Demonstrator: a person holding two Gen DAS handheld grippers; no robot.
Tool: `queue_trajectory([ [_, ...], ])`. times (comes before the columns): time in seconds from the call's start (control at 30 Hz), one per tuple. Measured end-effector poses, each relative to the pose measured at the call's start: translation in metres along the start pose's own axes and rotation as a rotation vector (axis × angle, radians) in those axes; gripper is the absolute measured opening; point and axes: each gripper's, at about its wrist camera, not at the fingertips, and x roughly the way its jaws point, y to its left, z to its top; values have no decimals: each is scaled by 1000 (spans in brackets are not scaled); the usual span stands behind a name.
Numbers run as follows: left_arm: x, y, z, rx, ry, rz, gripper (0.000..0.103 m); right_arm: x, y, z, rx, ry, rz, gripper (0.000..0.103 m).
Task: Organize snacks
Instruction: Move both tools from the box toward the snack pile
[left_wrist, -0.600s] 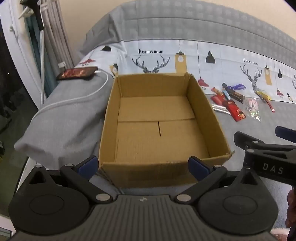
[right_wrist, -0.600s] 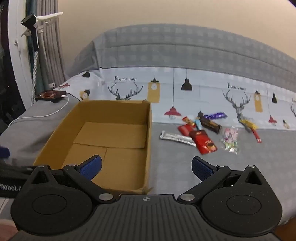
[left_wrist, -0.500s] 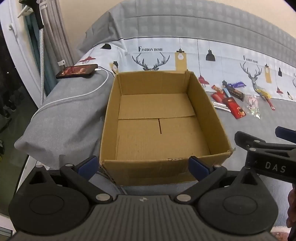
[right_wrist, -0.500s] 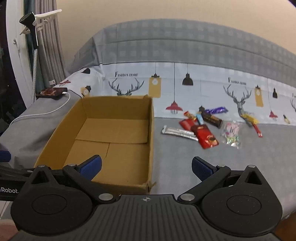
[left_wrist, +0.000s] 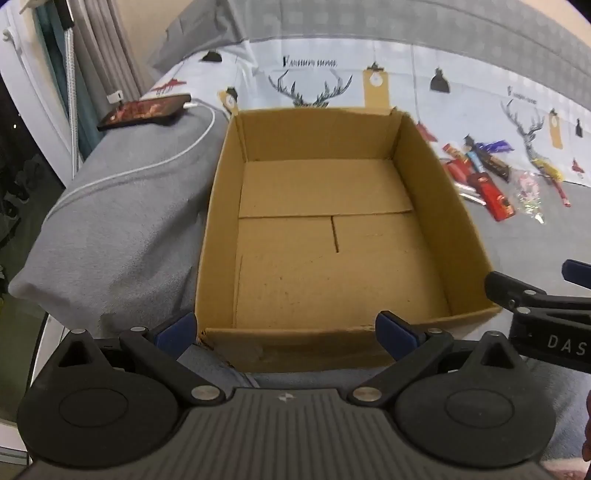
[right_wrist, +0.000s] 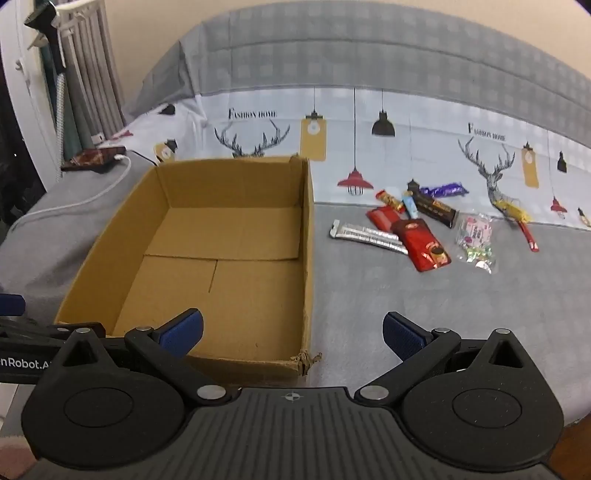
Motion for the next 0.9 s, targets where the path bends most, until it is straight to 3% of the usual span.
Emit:
queue_trajectory([
  [0.13, 31, 20, 29, -1, 64, -3, 103, 22, 3, 2, 6, 48, -17, 103],
  [0.7, 74, 31, 38, 12, 141, -8, 103, 84, 6, -1, 5, 197, -20, 103],
  [0.9, 75, 35, 38, 8, 144, -19, 103, 82, 9, -2, 1, 182, -1, 103],
])
